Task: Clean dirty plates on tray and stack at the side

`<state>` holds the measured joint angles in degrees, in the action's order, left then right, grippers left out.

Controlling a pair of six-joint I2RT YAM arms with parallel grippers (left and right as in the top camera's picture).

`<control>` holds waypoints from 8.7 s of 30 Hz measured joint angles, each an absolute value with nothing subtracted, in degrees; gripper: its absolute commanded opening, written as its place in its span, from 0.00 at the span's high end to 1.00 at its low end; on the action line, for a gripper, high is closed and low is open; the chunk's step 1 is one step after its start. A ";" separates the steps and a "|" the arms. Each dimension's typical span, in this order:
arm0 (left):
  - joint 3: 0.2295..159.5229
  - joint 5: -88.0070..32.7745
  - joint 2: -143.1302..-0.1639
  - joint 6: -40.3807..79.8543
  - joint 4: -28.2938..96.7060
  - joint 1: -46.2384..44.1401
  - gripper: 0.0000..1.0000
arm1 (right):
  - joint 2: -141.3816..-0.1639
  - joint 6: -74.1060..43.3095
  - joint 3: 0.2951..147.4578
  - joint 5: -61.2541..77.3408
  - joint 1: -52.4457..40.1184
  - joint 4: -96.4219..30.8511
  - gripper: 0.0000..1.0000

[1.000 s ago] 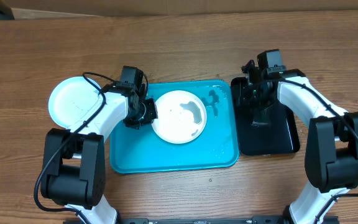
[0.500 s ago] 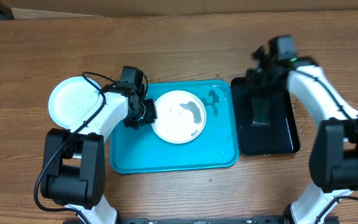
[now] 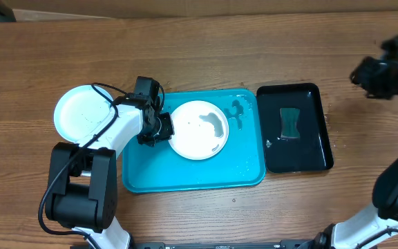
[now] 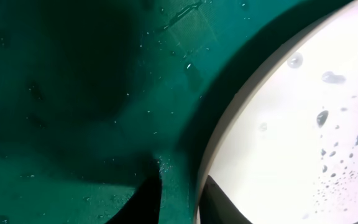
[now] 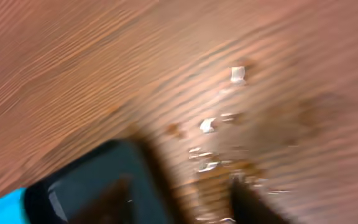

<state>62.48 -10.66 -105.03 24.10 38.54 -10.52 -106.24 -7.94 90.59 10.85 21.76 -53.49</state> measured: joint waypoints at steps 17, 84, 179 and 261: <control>72.10 -10.33 -105.16 22.09 49.43 -9.72 0.96 | -106.24 -9.39 90.56 10.04 26.26 -53.56 0.00; 95.79 73.49 -105.19 -27.09 10.90 -73.65 0.96 | -106.24 -9.43 90.54 10.07 26.26 -53.58 0.00; 76.07 -20.78 -105.30 17.34 44.91 31.83 0.06 | -106.24 -9.43 90.52 10.09 26.26 -53.56 0.00; 76.07 -19.22 -105.30 11.38 45.10 7.57 0.00 | -50.46 -7.22 89.17 8.69 -9.80 -48.73 0.00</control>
